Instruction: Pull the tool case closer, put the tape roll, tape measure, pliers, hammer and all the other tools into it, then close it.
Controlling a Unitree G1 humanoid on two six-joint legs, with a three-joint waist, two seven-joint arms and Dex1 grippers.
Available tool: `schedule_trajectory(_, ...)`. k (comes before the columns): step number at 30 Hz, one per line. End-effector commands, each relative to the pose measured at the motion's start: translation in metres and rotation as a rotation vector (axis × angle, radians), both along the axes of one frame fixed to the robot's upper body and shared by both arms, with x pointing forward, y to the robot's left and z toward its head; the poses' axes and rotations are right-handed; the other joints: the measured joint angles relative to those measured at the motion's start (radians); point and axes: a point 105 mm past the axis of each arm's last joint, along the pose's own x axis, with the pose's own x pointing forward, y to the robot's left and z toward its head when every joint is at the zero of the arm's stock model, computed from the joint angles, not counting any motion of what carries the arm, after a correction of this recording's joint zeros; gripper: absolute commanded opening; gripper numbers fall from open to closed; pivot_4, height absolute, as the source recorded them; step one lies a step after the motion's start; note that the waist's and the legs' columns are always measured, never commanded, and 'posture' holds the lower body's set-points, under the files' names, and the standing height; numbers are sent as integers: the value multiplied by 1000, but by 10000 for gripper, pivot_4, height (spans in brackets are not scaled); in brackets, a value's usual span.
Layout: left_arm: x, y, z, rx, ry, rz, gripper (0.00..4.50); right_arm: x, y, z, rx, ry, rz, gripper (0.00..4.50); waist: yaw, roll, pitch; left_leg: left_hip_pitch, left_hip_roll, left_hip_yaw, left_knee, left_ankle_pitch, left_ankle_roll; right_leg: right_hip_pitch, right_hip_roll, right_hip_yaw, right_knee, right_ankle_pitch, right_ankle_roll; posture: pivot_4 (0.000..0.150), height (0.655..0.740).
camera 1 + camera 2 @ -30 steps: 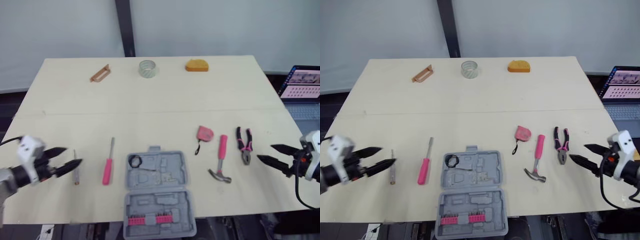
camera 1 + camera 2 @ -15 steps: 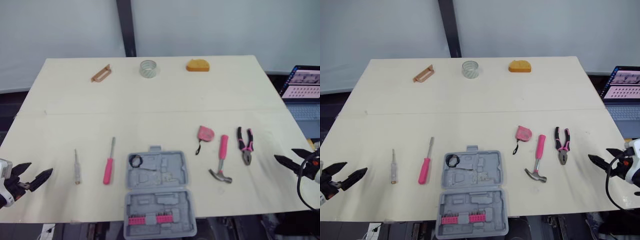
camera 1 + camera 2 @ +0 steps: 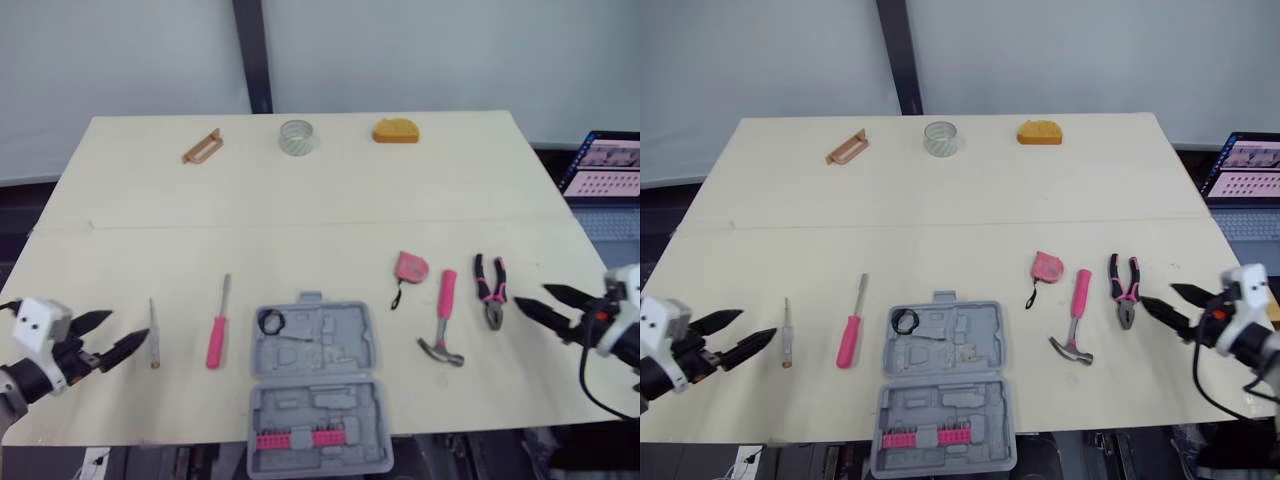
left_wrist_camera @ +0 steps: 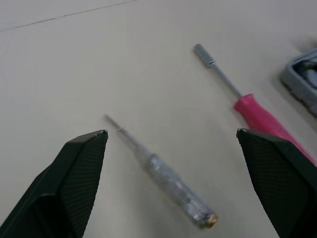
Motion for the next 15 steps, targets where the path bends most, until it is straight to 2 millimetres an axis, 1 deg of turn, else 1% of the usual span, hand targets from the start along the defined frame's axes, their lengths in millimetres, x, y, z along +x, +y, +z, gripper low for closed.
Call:
schedule_trajectory(1, 9, -37, 17, 25, -21, -188, 44685, 6, 45, 11, 4, -34, 35, 45000, 3, 0, 0, 0, 0, 0, 0, 0, 0, 0, 0, 0, 0, 0, 0, 1500, 7400)
schedule_trajectory(4, 17, -72, 20, 73, -26, -367, 44685, 11, 91, 1, 14, -12, 49, 45000, 6, 0, 0, 0, 0, -1, 0, 0, 0, 0, 0, 0, 0, 0, 0, 1500, 7400)
schedule_trajectory(5, 20, -83, 21, 83, -30, -419, 44685, 12, 100, -3, 2, 1, 42, 45000, 7, 0, 0, 0, 0, 0, 0, 0, 0, 0, 0, 0, 1, 0, 0, 1500, 7400)
schedule_trajectory(6, 21, -89, 22, 89, -31, -450, 44685, 12, 105, -5, -7, 10, 34, 45000, 6, 1, 0, 0, 0, 0, 0, 0, 0, -1, 0, 0, 1, 0, 0, 1500, 7400)
schedule_trajectory(9, 26, -120, 24, 92, -53, -594, 44685, 17, 121, -19, -64, 39, -23, 45000, 7, 1, 0, -1, 0, 0, 0, 0, 0, -2, 0, 0, 2, 0, 0, 1500, 7400)
schedule_trajectory(11, 28, -134, 24, 89, -60, -660, 44685, 20, 123, -26, -107, 62, -86, 45000, 3, 1, 0, -1, 0, 0, 0, 0, 0, -2, 0, 0, 1, 0, 0, 1500, 7400)
schedule_trajectory(15, 32, -155, 19, 96, -74, -737, 44685, 25, 126, -30, -127, 61, -155, 45000, 0, 1, 0, -1, 0, 0, -1, 0, 0, -3, 1, 0, 2, 0, 0, 1500, 7400)
